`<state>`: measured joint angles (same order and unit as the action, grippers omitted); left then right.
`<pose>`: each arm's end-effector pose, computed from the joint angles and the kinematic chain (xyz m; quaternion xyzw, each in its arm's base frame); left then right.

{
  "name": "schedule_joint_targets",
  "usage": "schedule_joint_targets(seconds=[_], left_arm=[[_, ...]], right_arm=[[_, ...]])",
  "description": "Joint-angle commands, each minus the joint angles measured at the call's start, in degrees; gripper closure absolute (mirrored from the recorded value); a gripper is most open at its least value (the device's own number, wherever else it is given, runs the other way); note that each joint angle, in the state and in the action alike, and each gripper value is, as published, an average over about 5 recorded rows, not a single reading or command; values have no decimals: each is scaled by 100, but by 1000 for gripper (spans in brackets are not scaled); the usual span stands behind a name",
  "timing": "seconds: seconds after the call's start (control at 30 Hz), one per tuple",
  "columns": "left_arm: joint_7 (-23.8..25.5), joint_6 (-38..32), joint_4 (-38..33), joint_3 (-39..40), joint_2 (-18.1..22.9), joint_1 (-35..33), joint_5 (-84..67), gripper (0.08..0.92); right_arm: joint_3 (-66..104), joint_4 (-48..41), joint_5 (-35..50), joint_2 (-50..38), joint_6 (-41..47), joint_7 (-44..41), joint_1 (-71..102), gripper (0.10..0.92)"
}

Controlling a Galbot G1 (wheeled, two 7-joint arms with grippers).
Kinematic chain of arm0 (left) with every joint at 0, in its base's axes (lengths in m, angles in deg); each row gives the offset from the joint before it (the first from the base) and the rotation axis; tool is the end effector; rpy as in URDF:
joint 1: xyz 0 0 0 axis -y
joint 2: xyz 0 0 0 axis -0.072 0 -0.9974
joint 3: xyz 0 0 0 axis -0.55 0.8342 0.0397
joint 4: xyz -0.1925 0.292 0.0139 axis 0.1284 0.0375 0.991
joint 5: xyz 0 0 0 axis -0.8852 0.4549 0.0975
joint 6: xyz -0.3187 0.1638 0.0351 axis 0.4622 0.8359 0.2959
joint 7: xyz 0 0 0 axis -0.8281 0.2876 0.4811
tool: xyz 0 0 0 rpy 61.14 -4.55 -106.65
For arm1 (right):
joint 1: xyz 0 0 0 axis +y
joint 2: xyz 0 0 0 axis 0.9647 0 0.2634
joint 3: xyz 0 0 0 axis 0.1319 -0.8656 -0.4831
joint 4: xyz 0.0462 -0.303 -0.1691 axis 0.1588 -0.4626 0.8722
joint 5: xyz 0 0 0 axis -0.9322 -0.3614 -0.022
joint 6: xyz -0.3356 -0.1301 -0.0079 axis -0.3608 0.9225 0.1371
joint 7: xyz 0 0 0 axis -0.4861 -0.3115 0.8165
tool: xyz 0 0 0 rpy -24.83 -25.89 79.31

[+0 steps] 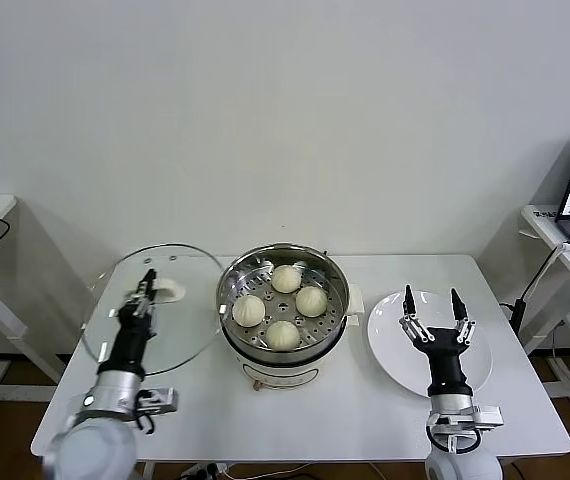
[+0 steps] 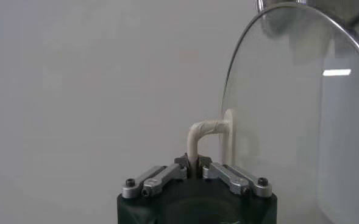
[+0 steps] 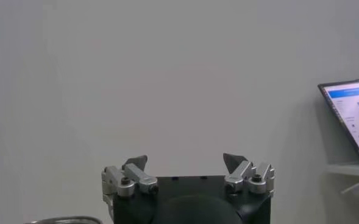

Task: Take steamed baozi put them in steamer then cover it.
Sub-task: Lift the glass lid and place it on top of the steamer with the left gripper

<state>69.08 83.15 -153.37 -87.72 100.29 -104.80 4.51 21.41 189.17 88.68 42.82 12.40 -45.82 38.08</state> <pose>0.2325 0.0292 -0.2384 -0.0397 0.7147 0.6971 0.0421 0.2271 -0.0593 -0.3284 0.0240 0.9871 0.0610 0.1461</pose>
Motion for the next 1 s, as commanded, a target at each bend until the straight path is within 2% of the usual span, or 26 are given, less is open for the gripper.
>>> schedule_joint_targets(seconds=[0.03, 0.5, 1.0], left_arm=[[667, 1446, -164, 2325, -219, 1537, 132, 813], [1074, 1850, 887, 3331, 419, 2457, 712, 813], [1191, 1897, 1701, 3453, 1007, 2718, 1212, 813]], right_arm=[[56, -24, -49, 84, -3, 0, 14, 203], [134, -94, -186, 235, -15, 5, 41, 203], [46, -184, -388, 357, -24, 23, 32, 203]])
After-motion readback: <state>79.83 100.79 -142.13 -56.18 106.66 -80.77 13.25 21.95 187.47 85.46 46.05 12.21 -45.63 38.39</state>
